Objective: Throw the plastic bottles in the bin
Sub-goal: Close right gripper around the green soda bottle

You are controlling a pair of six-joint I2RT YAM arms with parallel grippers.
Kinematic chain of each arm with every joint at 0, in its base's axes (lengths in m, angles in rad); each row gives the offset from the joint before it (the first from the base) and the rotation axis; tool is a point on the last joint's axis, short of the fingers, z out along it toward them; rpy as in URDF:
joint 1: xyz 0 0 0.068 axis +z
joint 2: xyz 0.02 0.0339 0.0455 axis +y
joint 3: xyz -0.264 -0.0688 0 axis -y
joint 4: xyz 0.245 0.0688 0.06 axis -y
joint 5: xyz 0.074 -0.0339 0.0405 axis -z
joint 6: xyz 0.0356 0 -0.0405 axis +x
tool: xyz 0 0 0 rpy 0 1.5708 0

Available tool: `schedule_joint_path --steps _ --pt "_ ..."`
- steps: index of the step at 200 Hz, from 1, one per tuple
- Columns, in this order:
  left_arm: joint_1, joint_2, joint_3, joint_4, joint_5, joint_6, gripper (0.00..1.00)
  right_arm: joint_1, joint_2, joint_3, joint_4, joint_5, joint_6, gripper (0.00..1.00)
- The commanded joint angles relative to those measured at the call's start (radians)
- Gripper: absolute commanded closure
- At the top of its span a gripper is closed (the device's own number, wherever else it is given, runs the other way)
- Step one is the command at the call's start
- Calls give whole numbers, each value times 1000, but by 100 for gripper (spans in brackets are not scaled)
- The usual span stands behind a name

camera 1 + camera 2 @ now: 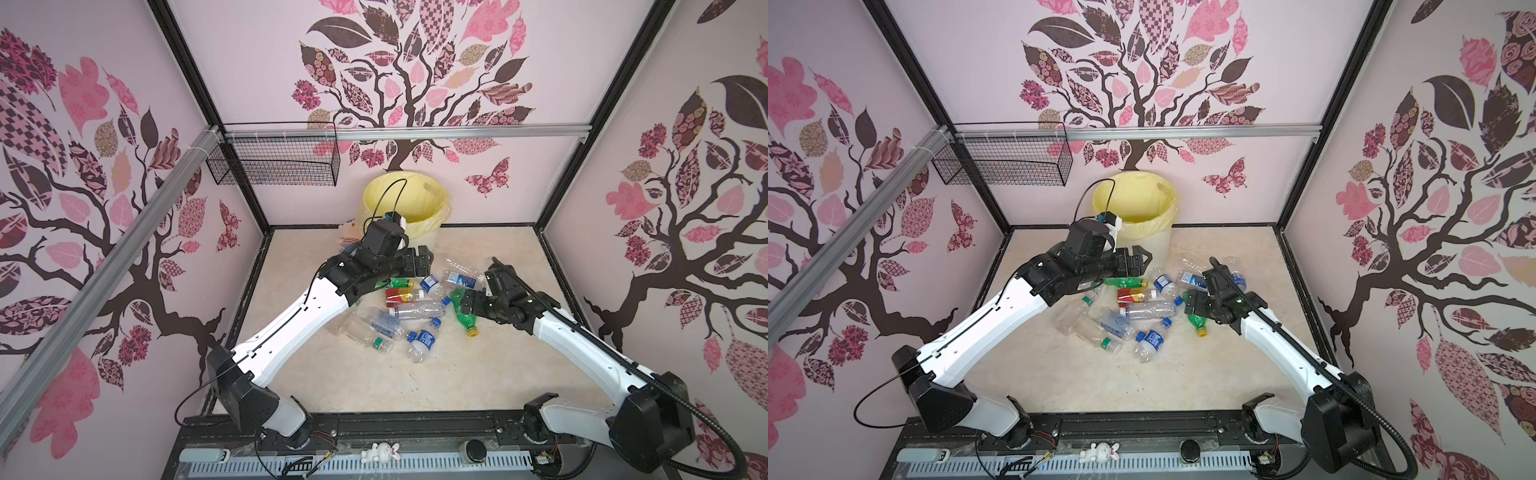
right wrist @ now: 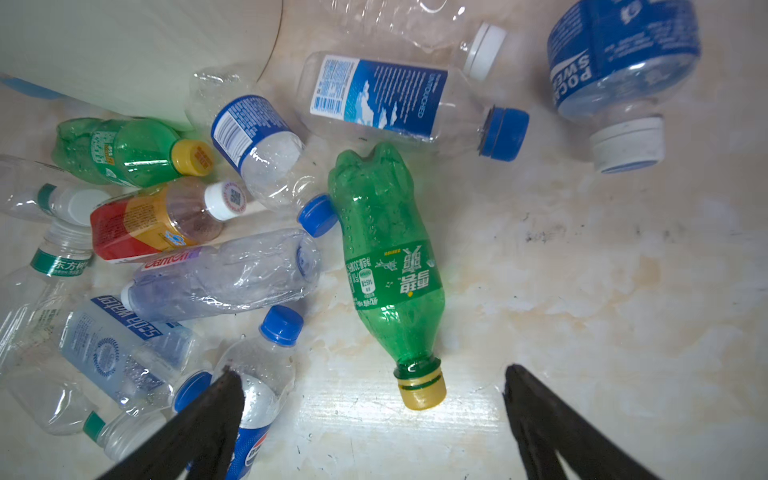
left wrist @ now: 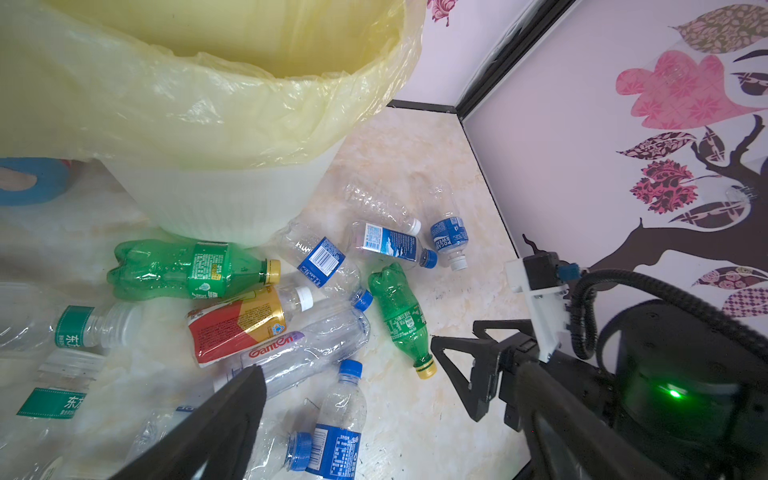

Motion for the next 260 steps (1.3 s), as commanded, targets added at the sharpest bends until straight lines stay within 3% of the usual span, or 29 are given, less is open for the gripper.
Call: schedule_joint_path --steps 1,57,113,174,216,260 --pt "0 -36 -54 27 8 11 3 -1 40 -25 61 -38 -4 1" --pt "-1 -55 -102 16 6 -47 3 -46 134 -113 176 -96 -5 7" --pt "-1 -41 -86 -23 -12 -9 3 -50 211 -134 240 -139 -28 13" --pt "-1 -30 -76 -40 -34 42 3 -50 312 -59 195 -126 -79 29" --pt "-2 -35 -77 -24 -73 58 3 -50 322 -62 194 -131 -86 41" --pt "-1 -51 -83 1 -135 80 3 -50 295 -56 169 -126 -95 47"
